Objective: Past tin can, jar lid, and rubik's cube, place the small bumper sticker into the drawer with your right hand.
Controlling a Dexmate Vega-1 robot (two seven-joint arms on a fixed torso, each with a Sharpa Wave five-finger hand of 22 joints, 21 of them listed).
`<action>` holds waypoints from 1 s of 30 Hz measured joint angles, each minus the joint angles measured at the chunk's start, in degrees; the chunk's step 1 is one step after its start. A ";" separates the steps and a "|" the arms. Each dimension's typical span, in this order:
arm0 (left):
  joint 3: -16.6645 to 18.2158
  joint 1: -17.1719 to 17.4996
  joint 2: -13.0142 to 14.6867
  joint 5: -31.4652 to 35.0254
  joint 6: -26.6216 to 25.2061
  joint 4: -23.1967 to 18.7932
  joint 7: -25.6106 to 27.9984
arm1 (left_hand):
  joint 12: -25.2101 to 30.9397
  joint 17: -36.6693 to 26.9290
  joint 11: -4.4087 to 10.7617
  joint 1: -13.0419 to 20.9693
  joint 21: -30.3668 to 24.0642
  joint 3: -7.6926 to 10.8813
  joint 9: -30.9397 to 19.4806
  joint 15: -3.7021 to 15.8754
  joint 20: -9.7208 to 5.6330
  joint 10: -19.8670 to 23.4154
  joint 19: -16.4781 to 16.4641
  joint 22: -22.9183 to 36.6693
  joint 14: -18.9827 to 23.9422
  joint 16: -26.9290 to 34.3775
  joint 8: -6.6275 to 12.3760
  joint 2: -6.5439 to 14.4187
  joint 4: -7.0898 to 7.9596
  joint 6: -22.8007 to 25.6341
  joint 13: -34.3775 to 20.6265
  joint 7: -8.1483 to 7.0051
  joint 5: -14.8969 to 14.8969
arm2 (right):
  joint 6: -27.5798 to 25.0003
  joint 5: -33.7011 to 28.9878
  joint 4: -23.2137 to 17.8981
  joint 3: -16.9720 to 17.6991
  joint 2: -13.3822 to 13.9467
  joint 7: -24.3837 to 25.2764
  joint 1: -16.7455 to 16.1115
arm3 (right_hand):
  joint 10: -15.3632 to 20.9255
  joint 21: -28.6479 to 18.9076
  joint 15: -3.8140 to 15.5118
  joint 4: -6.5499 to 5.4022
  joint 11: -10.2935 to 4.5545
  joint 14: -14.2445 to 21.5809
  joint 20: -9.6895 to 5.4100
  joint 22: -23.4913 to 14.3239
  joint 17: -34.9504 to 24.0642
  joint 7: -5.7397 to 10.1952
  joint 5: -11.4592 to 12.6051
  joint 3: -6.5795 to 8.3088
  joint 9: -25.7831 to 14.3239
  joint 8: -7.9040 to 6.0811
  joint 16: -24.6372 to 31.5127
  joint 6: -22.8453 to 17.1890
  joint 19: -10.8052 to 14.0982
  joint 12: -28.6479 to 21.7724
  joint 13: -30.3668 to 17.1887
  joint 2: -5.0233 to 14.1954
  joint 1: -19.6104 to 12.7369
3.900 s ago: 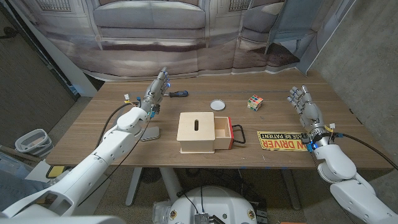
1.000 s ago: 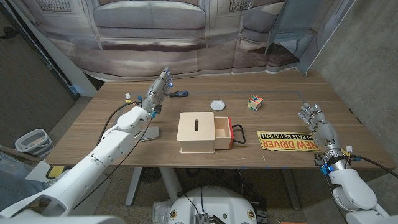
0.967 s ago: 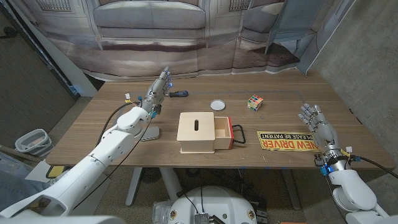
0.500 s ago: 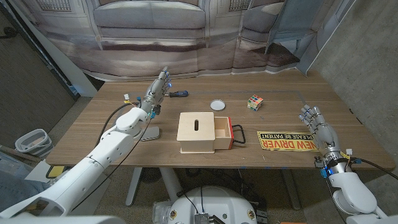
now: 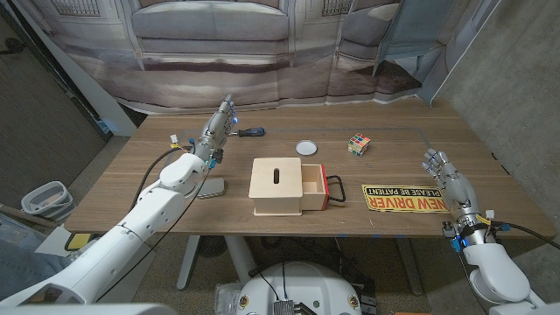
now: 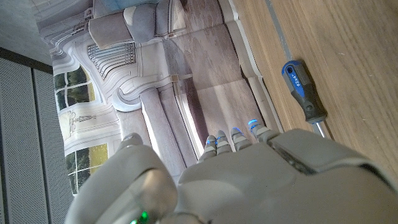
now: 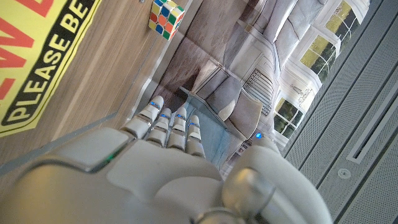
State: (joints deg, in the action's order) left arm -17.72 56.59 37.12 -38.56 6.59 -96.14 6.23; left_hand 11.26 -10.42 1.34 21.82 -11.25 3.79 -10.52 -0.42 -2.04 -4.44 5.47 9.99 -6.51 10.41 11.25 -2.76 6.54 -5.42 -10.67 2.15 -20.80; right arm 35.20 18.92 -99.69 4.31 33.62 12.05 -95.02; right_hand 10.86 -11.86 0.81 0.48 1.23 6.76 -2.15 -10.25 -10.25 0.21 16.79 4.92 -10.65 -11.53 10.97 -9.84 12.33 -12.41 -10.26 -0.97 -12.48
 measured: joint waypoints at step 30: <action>-0.39 -1.07 -0.52 -0.50 0.21 2.42 -1.34 | 0.00 0.00 0.00 0.22 0.00 -0.31 0.00 0.00 0.00 0.00 0.00 0.00 0.00 0.00 0.00 0.22 -0.31 0.22 0.00 0.22 -0.50 | -5.68 -14.77 -4.99 1.36 -2.00 7.21 -1.87 | 0.51 0.22 0.22 0.16 -0.51 0.22 0.00 0.00 0.00 -0.01 0.00 -0.17 -0.15 0.00 0.00 0.01 0.00 0.00 0.00 -0.24 -1.00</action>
State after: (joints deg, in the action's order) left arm -18.11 55.52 36.61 -39.07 6.81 -93.73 4.90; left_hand 11.26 -10.42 1.34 22.05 -11.25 3.48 -10.52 -0.42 -2.04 -4.45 5.47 9.98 -6.51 10.41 11.25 -2.54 6.23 -5.20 -10.68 2.37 -21.29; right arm 29.52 4.15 -104.67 5.67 31.62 19.26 -96.90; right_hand 11.37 -11.64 1.03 0.65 0.72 6.97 -2.15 -10.25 -10.25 0.20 16.79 4.75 -10.80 -11.53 10.97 -9.83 12.33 -12.41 -10.26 -1.21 -13.48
